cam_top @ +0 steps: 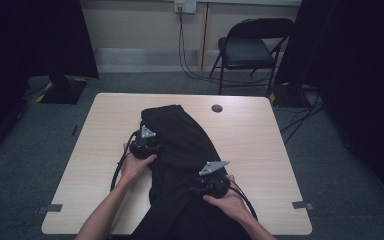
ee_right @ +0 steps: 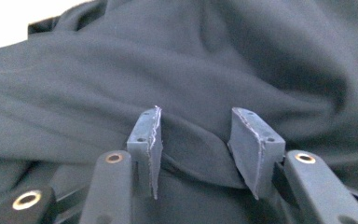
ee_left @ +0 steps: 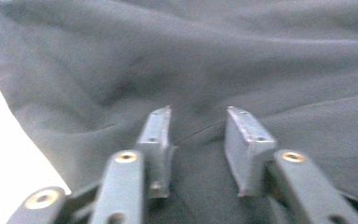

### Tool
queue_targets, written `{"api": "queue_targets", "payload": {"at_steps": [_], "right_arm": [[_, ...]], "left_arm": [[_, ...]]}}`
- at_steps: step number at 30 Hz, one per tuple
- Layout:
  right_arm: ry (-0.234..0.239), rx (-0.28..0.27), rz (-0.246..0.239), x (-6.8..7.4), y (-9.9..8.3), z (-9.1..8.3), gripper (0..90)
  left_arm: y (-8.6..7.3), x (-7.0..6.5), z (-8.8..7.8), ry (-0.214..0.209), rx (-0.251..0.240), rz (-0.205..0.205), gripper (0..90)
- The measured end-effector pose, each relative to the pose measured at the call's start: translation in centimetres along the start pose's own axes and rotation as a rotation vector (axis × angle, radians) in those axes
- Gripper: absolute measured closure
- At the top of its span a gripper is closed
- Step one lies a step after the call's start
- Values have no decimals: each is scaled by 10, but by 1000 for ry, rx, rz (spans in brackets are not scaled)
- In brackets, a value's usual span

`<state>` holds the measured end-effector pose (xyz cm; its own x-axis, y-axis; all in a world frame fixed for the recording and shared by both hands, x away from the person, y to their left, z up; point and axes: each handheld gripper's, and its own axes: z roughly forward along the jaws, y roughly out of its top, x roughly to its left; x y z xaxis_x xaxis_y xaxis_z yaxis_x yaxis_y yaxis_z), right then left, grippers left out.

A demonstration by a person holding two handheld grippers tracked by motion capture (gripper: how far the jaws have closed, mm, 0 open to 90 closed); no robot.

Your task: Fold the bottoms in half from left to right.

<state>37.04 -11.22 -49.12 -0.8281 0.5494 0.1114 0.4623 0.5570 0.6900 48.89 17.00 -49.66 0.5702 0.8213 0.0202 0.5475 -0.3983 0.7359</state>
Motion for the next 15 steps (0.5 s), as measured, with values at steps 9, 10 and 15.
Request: {"api": "queue_targets", "payload": {"at_steps": [9, 10, 15], "right_arm": [[-30, -12, 0, -3, -8, -7, 509], [-35, -14, -7, -2, -8, -6, 520], [-87, 2, -52, 2, -6, -6, 856]], "left_arm": [[-1, -17, -53, -118, -65, 21, 506], [-3, -23, -61, -127, -66, 42, 507], [-24, -49, -63, -203, -33, 90, 505]]}}
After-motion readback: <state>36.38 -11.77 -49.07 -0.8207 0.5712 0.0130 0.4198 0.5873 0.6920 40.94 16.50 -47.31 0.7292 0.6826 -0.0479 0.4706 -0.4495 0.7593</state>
